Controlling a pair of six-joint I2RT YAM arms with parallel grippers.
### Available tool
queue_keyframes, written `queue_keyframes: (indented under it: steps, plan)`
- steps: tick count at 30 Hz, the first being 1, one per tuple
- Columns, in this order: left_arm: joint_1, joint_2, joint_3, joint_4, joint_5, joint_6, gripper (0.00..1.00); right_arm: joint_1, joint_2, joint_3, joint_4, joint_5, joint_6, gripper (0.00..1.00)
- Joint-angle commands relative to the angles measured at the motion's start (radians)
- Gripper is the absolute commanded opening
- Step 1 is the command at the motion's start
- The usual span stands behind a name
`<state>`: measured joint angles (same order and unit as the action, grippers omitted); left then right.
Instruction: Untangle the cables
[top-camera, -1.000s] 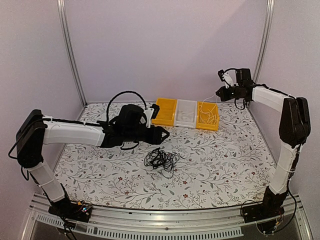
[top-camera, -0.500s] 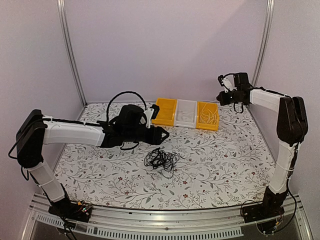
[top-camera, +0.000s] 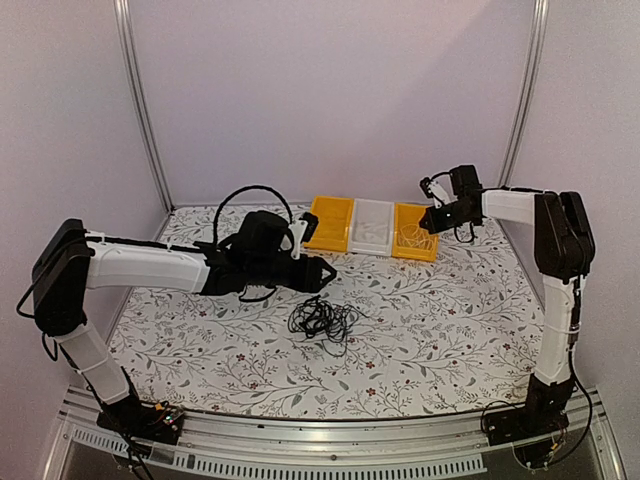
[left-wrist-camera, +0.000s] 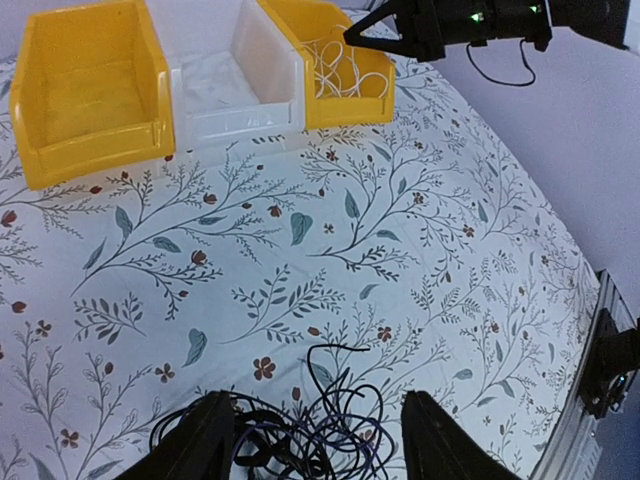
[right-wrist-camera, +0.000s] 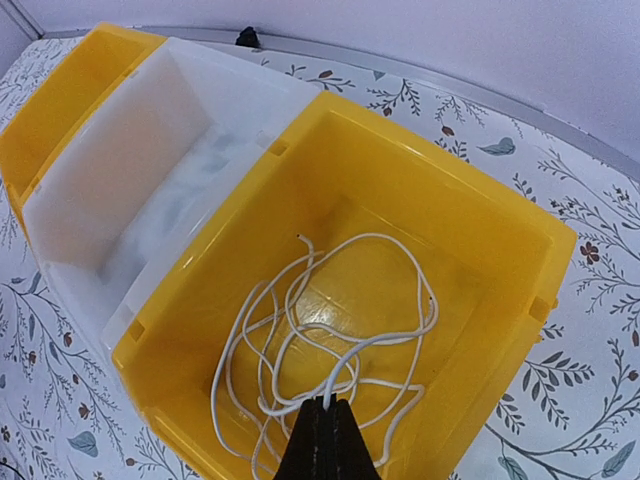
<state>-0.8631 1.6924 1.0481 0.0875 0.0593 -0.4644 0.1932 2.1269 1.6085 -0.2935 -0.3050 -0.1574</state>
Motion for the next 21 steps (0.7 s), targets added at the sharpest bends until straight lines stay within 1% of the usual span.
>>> queue_keyframes:
  steps: [1, 6, 9, 11, 15, 18, 21]
  plan:
    - [-0.013, -0.021, 0.012, -0.016, -0.005, -0.017, 0.61, 0.011, 0.041, 0.056, -0.013, -0.02, -0.006, 0.0]
    - [-0.017, -0.025, 0.01, -0.026, -0.01, -0.021, 0.61, 0.028, 0.059, 0.073, -0.023, 0.016, -0.022, 0.0]
    - [-0.017, -0.027, 0.013, -0.028, -0.013, -0.017, 0.61, 0.044, 0.069, 0.089, -0.042, 0.107, -0.041, 0.0]
    - [-0.017, -0.029, 0.016, -0.031, -0.017, -0.014, 0.61, 0.049, 0.079, 0.103, -0.06, 0.139, -0.054, 0.0]
    - [-0.017, -0.028, 0.019, -0.036, -0.015, -0.007, 0.61, 0.051, 0.085, 0.108, -0.089, 0.152, -0.059, 0.0]
    - [-0.017, -0.028, 0.025, -0.05, -0.02, -0.004, 0.61, 0.051, 0.072, 0.109, -0.109, 0.144, -0.058, 0.0]
    - [-0.017, -0.029, 0.029, -0.066, -0.037, 0.001, 0.61, 0.052, 0.048, 0.12, -0.136, 0.168, -0.063, 0.0]
